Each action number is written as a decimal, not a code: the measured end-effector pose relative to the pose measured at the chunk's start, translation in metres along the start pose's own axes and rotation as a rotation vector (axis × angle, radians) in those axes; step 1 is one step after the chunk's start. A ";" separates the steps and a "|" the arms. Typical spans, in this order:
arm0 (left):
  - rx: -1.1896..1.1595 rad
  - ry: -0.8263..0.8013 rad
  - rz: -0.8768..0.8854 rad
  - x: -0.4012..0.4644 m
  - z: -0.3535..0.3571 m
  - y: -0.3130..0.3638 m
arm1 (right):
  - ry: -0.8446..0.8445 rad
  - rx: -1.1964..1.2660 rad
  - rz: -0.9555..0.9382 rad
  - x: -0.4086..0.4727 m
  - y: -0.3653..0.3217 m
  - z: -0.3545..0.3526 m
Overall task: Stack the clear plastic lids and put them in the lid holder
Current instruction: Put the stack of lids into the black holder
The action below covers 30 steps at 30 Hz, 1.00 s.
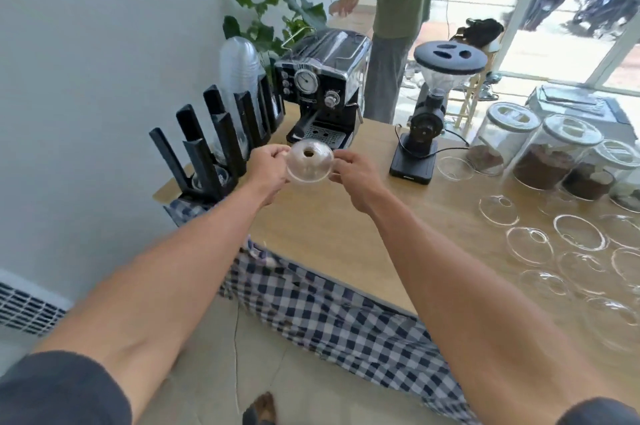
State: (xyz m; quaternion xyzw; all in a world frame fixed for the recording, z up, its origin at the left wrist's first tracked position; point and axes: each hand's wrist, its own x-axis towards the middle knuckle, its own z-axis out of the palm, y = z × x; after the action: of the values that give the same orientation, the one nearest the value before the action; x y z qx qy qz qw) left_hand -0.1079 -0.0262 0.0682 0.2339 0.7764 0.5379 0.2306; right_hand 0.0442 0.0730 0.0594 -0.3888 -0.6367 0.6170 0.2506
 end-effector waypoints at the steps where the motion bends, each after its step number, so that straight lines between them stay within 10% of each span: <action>1: 0.042 0.036 0.031 0.009 -0.018 0.004 | -0.007 -0.015 -0.029 0.007 -0.008 0.017; 7: 0.184 0.126 0.207 0.062 -0.125 0.024 | -0.020 -0.006 -0.126 0.032 -0.066 0.114; 16: 0.157 -0.165 0.157 0.128 -0.254 0.041 | 0.056 0.038 -0.110 0.062 -0.110 0.238; 30: 0.214 -0.394 0.004 0.221 -0.290 -0.016 | 0.192 -0.015 0.213 0.093 -0.087 0.286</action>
State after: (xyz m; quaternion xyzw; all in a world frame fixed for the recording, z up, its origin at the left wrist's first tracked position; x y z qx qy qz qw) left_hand -0.4598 -0.1070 0.1206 0.3592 0.7685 0.3967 0.3508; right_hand -0.2540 -0.0158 0.0969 -0.5132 -0.5696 0.5953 0.2405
